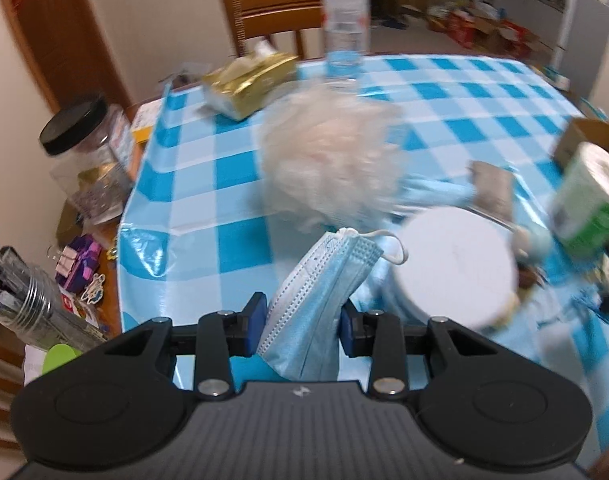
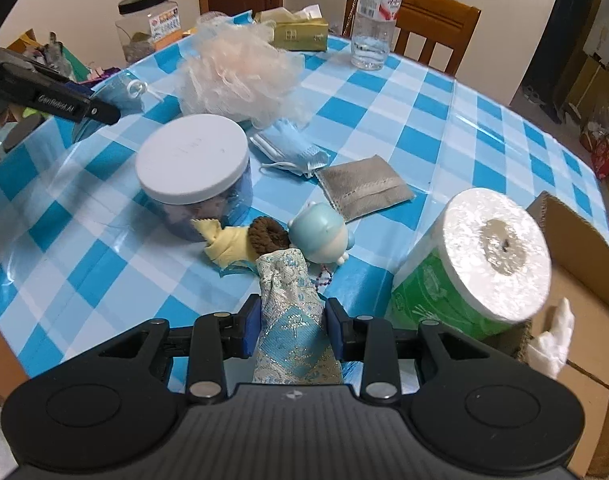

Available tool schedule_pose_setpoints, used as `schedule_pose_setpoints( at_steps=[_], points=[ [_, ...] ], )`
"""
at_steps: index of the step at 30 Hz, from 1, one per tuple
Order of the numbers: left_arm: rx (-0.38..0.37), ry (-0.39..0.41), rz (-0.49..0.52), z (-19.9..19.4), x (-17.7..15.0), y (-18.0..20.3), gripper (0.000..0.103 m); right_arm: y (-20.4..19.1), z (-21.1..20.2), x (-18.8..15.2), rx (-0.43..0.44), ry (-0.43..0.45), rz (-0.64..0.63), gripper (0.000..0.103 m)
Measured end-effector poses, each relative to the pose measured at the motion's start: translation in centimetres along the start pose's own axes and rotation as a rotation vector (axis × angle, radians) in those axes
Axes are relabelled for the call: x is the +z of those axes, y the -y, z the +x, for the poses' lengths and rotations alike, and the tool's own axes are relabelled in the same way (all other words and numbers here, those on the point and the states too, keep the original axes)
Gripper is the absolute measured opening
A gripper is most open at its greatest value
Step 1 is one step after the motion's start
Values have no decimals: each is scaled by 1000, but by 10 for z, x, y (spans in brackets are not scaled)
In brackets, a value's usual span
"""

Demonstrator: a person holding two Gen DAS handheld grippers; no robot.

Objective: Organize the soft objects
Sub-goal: 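Carry the patterned sachet into the box with the right gripper while the left carries the mask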

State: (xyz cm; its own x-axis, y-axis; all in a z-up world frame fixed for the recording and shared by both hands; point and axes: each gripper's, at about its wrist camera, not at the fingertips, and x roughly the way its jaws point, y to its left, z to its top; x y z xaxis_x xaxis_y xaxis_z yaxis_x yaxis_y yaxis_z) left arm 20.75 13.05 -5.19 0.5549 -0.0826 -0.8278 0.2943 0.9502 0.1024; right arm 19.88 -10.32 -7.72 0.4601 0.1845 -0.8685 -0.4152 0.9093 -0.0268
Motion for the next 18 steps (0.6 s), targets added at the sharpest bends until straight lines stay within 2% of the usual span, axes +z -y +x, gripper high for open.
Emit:
schedule_pose_setpoints(
  at_steps=[6, 12, 18],
  points=[
    [-99, 23, 131, -31, -9, 33, 36, -6, -32, -8, -20, 14, -3, 39],
    [-184, 45, 190, -55, -13, 68, 36, -7, -60, -21, -48, 33, 3, 39],
    [-201, 72, 218, -72, -8, 107, 36, 7, -77, -34, -46, 54, 8, 39]
  ],
)
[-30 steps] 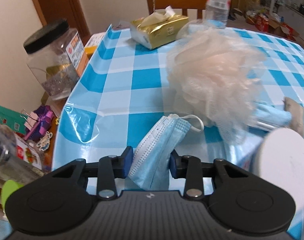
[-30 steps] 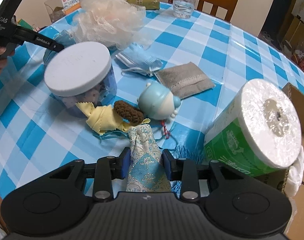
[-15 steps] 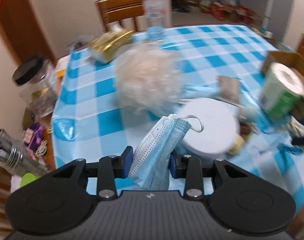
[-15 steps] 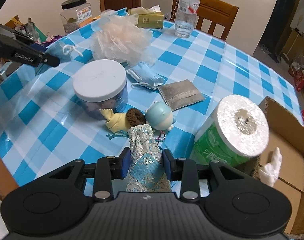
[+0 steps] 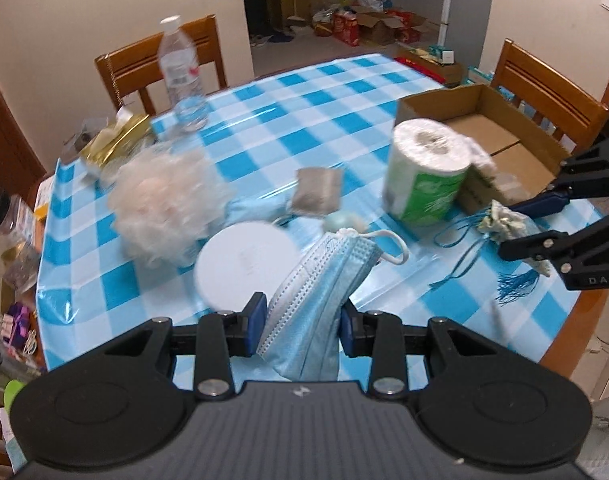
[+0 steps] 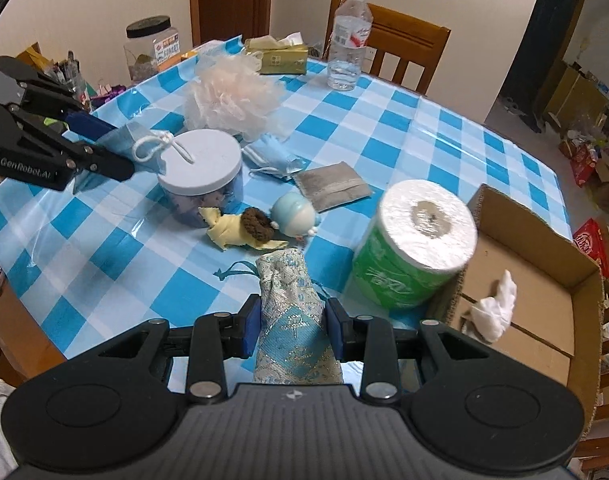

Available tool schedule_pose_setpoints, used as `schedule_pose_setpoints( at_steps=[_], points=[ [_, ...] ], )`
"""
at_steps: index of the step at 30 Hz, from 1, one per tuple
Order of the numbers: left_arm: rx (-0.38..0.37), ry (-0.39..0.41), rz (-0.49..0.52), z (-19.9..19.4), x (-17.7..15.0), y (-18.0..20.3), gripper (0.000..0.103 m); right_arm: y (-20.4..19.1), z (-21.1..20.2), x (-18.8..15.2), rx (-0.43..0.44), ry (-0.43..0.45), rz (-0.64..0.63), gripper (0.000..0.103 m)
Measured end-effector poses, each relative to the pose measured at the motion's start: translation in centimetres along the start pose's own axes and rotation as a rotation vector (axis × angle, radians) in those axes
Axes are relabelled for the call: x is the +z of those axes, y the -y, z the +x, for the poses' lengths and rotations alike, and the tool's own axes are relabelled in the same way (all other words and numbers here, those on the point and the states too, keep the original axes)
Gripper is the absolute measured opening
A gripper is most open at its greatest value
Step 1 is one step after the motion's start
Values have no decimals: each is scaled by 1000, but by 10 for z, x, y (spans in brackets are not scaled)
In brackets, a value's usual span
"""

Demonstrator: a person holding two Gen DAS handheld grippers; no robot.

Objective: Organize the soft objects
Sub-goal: 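Carry the patterned sachet into the box with the right gripper while the left carries the mask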

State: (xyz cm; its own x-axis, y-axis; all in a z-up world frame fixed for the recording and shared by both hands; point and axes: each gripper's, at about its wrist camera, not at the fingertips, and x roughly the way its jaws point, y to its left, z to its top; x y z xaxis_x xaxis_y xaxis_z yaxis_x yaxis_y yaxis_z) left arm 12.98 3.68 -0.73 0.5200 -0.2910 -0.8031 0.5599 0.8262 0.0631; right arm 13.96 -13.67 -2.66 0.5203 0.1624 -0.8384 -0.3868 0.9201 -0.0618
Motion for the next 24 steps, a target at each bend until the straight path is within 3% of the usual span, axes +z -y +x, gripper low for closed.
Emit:
schedule_pose_setpoints(
  at_steps=[12, 24],
  points=[
    [-55, 34, 34, 12, 49, 90, 36, 86, -36, -26, -51, 54, 11, 39],
    [-105, 75, 21, 46, 99, 157, 36, 182, -35, -44, -140, 51, -3, 39]
  ],
)
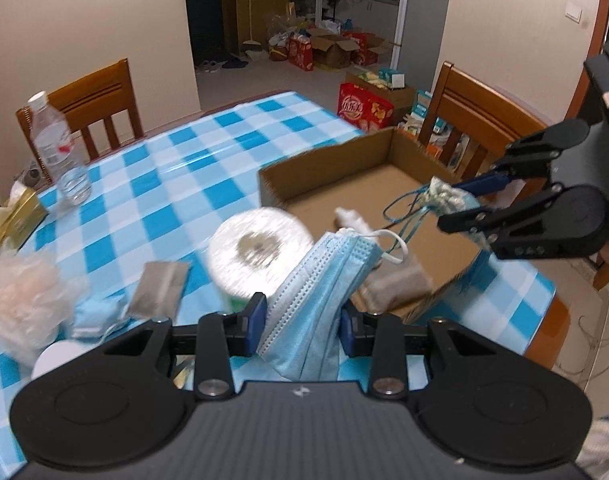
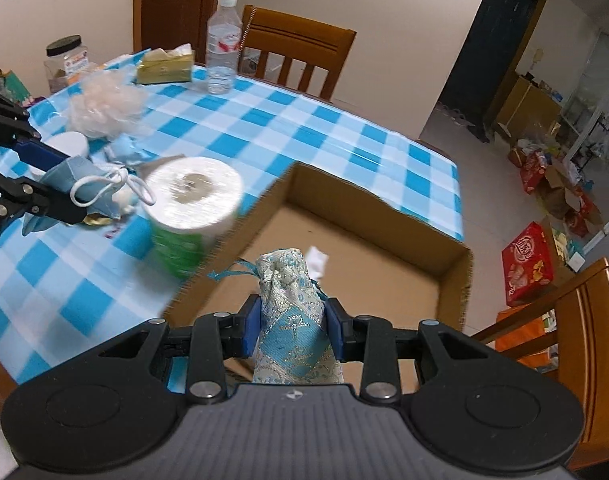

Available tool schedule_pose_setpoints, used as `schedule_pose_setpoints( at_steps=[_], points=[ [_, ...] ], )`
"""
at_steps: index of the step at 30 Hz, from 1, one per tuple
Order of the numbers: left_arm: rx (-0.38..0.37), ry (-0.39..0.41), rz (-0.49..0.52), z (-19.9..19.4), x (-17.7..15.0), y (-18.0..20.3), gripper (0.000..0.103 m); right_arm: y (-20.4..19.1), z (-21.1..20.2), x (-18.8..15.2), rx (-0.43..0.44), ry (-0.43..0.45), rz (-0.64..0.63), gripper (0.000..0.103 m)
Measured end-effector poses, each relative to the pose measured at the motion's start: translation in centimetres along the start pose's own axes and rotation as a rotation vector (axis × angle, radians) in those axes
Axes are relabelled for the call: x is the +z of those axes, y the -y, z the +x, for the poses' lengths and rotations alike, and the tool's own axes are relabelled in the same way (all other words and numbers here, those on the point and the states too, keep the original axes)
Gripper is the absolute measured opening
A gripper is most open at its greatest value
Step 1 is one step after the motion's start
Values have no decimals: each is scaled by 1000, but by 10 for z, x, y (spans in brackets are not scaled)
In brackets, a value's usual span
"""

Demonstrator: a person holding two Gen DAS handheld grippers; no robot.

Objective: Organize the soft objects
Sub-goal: 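Carry the patterned sachet into the box with the right gripper while the left carries the mask, then open the right gripper over the box while the left gripper releases the blue mask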

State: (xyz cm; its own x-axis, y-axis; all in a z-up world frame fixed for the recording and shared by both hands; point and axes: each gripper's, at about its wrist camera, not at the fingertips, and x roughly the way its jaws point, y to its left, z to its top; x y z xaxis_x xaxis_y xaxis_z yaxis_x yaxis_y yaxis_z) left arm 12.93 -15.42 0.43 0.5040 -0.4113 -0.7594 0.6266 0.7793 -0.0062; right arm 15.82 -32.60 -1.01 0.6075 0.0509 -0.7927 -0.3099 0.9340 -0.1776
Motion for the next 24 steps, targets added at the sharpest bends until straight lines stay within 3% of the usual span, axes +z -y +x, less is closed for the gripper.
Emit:
schedule_pose_setpoints(
  at_steps=[3, 5, 7, 8, 11, 21, 23, 24],
  points=[
    [-3, 13, 5, 12, 13, 12, 36, 16, 8, -4, 0, -3, 6, 44],
    [-5, 18, 2, 21, 22, 18, 36, 24, 15, -7, 2, 4, 18, 74],
    [-6, 22, -8, 30, 32, 23, 36, 30, 20, -10, 13, 16, 31, 93],
    [-5, 25, -13, 36, 36, 26, 36, 32, 19, -14, 21, 32, 44, 96],
    [-1, 22, -32, 53, 51, 33, 36, 39, 20, -21, 63, 53, 88, 100],
    [41, 30, -103, 107, 97, 43, 36, 40, 27, -40, 70, 44, 186, 101],
    [57, 47, -115, 114, 104, 41, 42, 42, 26, -42, 69, 47, 200, 102],
    [70, 53, -120, 117, 107, 40, 52, 42, 25, -43, 67, 49, 205, 102]
  ],
)
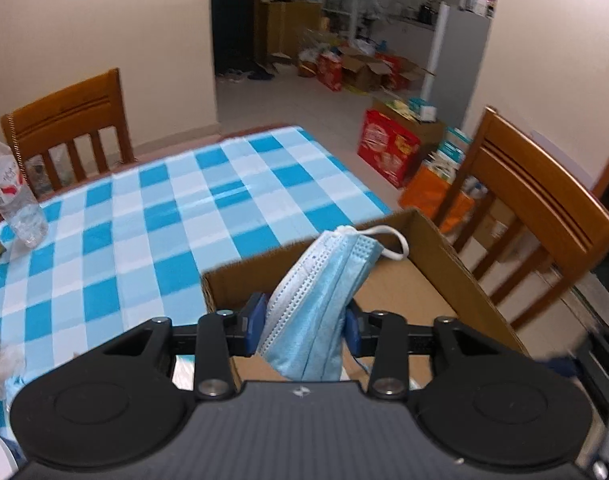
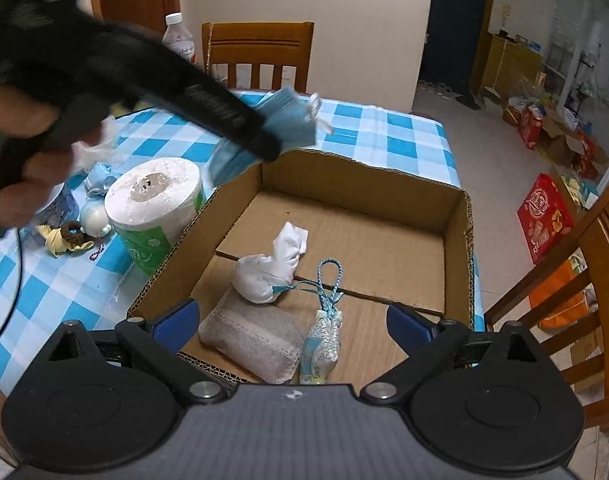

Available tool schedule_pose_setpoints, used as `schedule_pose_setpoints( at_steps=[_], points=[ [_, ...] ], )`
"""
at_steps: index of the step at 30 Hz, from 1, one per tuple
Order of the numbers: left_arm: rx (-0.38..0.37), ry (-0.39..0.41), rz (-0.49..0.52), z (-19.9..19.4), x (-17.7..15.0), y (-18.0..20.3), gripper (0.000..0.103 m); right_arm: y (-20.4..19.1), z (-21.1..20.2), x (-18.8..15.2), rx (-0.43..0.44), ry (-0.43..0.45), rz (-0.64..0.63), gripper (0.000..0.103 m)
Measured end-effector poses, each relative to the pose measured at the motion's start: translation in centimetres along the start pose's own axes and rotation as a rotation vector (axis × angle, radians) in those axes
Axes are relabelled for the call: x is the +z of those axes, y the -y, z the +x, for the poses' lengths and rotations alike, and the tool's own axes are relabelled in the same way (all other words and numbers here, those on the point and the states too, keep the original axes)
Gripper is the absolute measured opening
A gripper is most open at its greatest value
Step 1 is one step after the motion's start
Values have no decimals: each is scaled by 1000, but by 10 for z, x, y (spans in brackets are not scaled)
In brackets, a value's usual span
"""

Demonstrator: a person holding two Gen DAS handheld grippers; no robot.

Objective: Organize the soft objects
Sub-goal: 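Open the right gripper over the box while the left gripper releases the blue mask, then move both tools back over the table toward the remaining items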

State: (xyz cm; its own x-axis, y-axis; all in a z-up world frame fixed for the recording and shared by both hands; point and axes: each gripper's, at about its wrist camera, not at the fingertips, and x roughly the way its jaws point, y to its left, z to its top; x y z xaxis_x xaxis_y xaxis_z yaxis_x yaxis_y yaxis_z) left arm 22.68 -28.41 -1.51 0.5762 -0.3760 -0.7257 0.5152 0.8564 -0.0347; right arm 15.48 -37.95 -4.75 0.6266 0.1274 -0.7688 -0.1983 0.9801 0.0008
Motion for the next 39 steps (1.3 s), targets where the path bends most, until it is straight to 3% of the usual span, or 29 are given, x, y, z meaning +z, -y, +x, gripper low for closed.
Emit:
schedule_pose_setpoints(
  at_steps=[1, 2, 3, 18, 24, 39],
  points=[
    [21, 5, -5, 3, 2, -1, 62, 1, -1, -1, -2, 3, 4, 103],
    [34, 17, -5, 5, 3, -1, 82, 1, -2, -2, -1, 5, 7, 103],
    [51, 29, -2, 6, 2, -2, 91, 2, -3, -3, -1, 6, 10, 103],
    [5, 8, 32, -26, -26, -2, 96, 2, -8, -26, -70, -47, 26, 103],
    [15, 19, 31, -48, -46, -7, 99, -11, -7, -25, -55, -43, 28, 103],
    [59, -12, -61, -84, -102, -64, 99, -62, 4, -6, -11, -22, -22, 103]
  ],
)
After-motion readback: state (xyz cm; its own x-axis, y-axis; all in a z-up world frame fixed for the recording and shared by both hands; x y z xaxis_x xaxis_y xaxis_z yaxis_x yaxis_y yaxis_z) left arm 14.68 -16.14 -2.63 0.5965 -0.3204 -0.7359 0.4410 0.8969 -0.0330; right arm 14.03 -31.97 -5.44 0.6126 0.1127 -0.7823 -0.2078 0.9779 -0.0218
